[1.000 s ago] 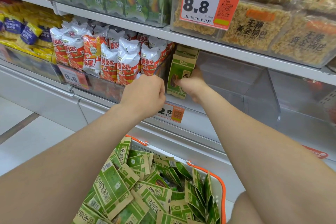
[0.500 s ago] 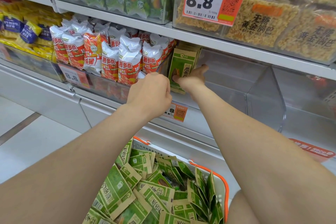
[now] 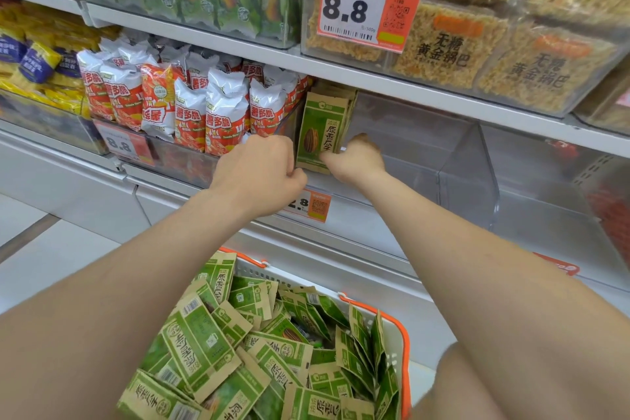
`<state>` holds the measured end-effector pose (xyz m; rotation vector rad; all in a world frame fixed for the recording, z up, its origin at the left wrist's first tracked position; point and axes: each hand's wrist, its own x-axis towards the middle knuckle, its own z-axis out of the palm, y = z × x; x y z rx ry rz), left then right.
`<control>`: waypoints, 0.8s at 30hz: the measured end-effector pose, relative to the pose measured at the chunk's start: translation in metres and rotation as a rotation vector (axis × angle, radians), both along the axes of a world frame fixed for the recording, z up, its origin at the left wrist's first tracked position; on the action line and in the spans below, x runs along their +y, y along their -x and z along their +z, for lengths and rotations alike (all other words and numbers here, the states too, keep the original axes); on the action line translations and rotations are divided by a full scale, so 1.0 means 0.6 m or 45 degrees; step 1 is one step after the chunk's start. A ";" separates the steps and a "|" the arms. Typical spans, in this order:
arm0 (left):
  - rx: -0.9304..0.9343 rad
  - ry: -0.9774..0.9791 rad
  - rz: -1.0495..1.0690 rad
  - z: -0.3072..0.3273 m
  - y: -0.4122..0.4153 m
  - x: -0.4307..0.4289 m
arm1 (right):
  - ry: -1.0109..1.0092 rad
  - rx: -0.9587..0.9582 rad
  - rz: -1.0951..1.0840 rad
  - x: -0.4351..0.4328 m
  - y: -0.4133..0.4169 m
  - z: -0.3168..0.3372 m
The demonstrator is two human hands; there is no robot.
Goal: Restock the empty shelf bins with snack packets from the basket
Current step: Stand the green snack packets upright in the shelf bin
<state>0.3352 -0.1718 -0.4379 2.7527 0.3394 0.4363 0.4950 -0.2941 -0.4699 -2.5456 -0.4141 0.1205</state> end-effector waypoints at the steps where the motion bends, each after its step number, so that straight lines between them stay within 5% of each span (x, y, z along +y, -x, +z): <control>1: 0.018 0.022 -0.011 0.004 0.004 -0.002 | 0.010 -0.121 -0.014 -0.005 0.010 0.002; 5: 0.170 0.052 -0.155 0.011 0.021 -0.013 | 0.007 -0.685 0.363 -0.038 0.064 0.017; 8: 0.408 -0.027 -0.352 0.006 0.031 -0.022 | 0.017 -0.684 0.814 -0.065 0.103 0.039; 14: 0.931 -0.110 -0.477 -0.028 0.032 -0.035 | 0.390 -0.325 1.075 -0.104 0.167 0.068; 18: 1.179 -0.222 -0.473 -0.051 0.030 -0.060 | 0.748 0.295 0.994 -0.138 0.166 0.023; 24: 1.225 -0.311 -0.586 -0.076 0.022 -0.115 | 1.278 0.626 0.974 -0.171 0.161 -0.099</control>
